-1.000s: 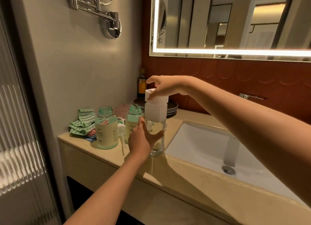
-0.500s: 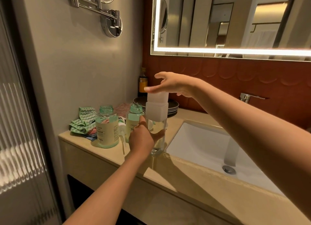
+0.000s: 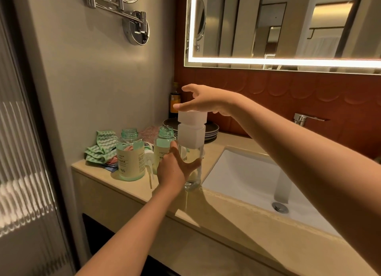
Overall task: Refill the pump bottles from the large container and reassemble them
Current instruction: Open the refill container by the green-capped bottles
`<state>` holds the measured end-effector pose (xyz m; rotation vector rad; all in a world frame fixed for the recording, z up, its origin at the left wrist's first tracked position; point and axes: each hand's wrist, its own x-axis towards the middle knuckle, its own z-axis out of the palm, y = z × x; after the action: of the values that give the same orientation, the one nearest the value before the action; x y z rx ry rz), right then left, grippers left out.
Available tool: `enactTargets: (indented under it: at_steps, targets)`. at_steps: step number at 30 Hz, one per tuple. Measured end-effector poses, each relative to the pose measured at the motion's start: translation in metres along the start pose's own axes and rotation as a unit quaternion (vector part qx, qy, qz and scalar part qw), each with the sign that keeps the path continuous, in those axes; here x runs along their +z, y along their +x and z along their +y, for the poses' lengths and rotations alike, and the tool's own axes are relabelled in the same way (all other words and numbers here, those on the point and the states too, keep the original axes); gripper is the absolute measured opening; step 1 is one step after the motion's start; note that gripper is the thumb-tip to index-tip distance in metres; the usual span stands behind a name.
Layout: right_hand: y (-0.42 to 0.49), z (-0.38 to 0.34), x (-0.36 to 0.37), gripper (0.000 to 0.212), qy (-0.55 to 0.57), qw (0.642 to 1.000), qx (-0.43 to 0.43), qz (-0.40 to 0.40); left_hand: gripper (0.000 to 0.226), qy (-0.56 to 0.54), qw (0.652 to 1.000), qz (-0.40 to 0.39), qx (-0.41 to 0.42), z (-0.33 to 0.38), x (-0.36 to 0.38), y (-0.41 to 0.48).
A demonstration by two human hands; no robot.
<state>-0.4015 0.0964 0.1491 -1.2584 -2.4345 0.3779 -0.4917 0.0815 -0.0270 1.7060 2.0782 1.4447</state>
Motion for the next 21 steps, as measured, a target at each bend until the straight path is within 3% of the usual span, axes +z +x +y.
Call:
enactTargets:
  at_steps: [3,13,18,21]
  targets:
    - [0.005,0.0,0.006,0.076,-0.13,0.99,-0.002,0.046,0.076,0.013,1.0,0.002,0.006,0.001,-0.001,-0.001]
    - [0.002,0.0,-0.003,0.068,-0.03,0.999,-0.005,-0.023,0.073,-0.025,1.0,-0.001,0.007,0.001,0.0,-0.001]
    - [0.006,0.0,0.007,0.076,-0.198,0.979,-0.008,0.053,0.076,-0.006,1.0,0.001,0.007,0.001,0.0,-0.001]
    - [0.006,0.004,0.008,0.067,-0.196,0.979,0.009,0.048,0.075,-0.015,1.0,0.0,0.008,0.001,-0.001,-0.001]
